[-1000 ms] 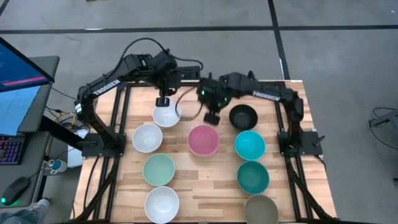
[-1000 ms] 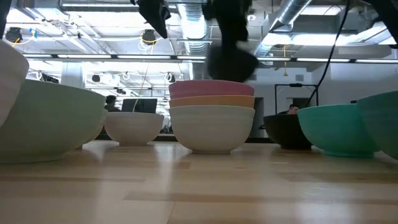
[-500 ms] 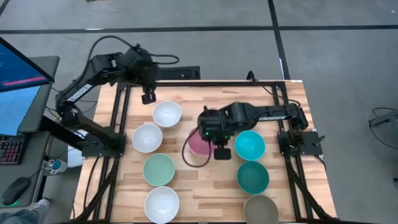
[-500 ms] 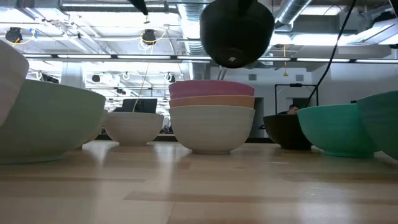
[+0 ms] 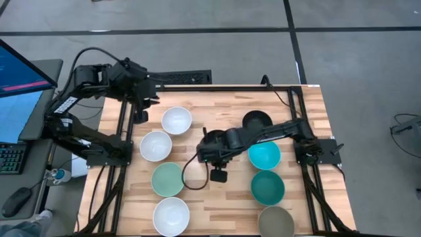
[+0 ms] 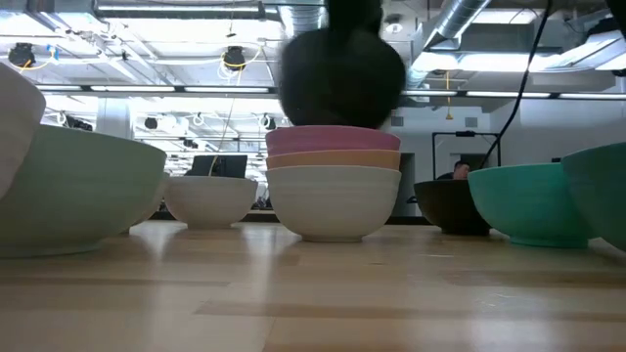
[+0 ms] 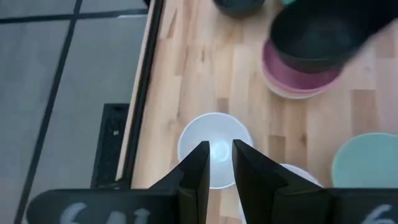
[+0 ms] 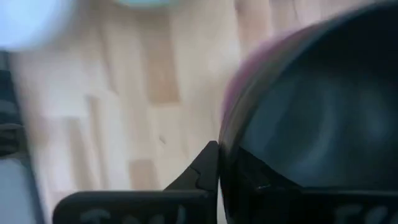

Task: Nest bowls inside each other
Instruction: Stack the black bowl on the pink bowl

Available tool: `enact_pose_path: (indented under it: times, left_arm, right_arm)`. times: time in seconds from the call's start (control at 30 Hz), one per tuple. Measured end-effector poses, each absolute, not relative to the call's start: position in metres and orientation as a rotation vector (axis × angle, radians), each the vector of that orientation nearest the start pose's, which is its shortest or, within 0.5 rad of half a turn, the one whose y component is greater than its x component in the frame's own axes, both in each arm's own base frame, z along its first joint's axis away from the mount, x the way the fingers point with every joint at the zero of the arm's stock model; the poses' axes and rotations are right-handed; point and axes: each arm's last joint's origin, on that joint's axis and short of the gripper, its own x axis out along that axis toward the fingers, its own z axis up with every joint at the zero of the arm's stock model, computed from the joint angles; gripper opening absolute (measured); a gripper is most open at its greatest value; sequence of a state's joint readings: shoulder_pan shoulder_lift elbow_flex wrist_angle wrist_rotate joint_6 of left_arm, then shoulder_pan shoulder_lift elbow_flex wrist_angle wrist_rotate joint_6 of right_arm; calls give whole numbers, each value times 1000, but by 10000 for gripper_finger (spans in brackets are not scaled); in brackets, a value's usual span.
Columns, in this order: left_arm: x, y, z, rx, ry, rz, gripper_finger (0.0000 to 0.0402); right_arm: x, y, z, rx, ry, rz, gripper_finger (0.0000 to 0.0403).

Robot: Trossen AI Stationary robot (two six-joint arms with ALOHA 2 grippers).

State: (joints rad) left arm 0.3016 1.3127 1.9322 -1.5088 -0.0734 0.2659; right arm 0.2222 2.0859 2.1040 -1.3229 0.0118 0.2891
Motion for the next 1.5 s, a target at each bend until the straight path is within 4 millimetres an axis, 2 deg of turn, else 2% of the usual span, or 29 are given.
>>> enact_pose_path:
  times: [0.1, 0.23, 0.5, 0.7, 0.9, 1.0, 1.37, 1.5]
  left_arm:
    - [165, 44, 478, 142, 895, 198, 61]
    - [159, 32, 482, 133, 866, 178, 61]
    - [150, 17, 486, 172, 835, 212, 61]
    - [151, 12, 485, 181, 832, 202, 61]
    - [151, 11, 485, 188, 832, 203, 61]
    - [151, 11, 485, 189, 832, 213, 61]
    - [151, 11, 485, 190, 835, 217, 61]
    - [151, 11, 485, 190, 835, 217, 61]
  right_arm:
    - [413, 94, 291, 73, 1349, -66, 43]
    - [416, 97, 285, 86, 1357, -88, 39]
    - [422, 102, 286, 129, 1280, -110, 41]
    - [425, 101, 287, 167, 1256, -97, 60]
    - [422, 96, 276, 136, 1340, -189, 73]
    - [424, 95, 271, 118, 1346, -198, 65]
    - [425, 92, 272, 69, 1311, -283, 31]
    - [426, 93, 273, 85, 1303, -277, 33]
